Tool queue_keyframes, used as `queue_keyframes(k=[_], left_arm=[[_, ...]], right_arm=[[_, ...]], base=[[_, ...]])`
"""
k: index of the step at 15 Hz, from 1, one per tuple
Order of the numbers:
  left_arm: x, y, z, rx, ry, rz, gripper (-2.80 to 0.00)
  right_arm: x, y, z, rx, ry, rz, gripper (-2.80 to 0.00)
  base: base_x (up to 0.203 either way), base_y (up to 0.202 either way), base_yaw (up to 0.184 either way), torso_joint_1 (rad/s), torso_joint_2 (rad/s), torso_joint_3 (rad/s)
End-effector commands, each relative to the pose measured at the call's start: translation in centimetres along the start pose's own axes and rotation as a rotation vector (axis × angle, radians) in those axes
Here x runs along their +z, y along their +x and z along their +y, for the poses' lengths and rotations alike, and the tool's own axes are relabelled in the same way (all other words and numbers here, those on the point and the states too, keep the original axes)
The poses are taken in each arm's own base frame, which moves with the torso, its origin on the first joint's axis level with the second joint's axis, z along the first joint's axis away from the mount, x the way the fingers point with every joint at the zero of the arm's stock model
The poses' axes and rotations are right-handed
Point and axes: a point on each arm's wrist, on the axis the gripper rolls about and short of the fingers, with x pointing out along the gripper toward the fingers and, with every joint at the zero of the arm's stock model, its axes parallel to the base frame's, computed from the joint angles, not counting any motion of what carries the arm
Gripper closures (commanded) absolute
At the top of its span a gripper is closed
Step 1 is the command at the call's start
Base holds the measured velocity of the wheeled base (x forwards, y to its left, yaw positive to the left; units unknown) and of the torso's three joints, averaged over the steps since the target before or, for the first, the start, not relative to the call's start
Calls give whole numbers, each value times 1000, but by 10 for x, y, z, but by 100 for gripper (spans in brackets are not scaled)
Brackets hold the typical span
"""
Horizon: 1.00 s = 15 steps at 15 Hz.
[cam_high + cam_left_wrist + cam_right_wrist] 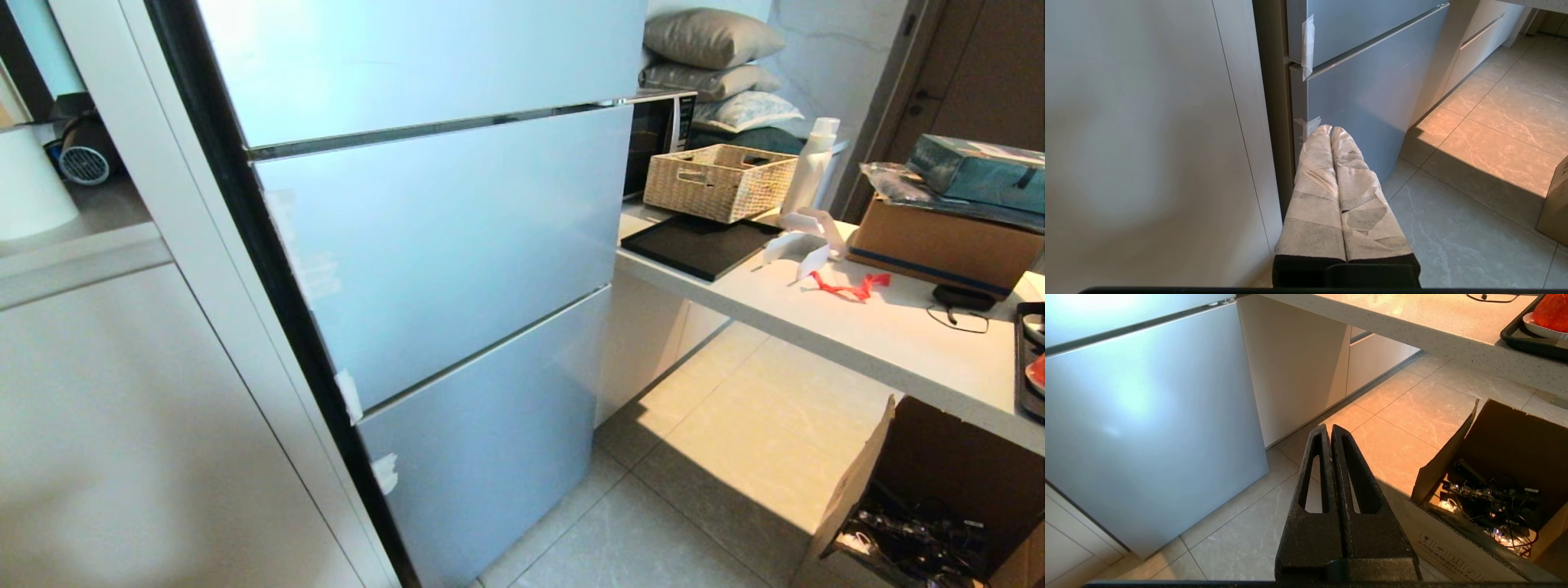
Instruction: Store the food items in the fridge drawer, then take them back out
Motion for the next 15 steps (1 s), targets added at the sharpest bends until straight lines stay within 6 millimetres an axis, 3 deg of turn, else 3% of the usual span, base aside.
queue_keyframes(k=[1, 4, 6, 8, 11, 15], left_arm=[[0, 0, 0, 0, 1, 1, 0], [4, -1, 0, 3, 8, -17, 0], [41, -11, -1, -28, 0, -133, 0], [73, -4, -1, -64, -46, -104, 0], [117, 42, -2, -102, -232, 41, 0], [143, 129, -6, -121, -479, 117, 0]], right_arm=[[0, 0, 0, 0, 0, 1, 0], [0, 0, 0, 0, 0, 1, 0], [0, 0, 0, 0, 0, 1, 0], [0, 0, 0, 0, 0, 1, 0], [0, 0, 0, 0, 0, 1, 0], [0, 0, 0, 0, 0, 1, 0]], base=[[0, 0, 0, 0, 0, 0], [0, 0, 0, 0, 0, 0], [0, 0, 0, 0, 0, 0], [0, 0, 0, 0, 0, 0], [0, 0, 0, 0, 0, 0], [0, 0, 0, 0, 0, 0]])
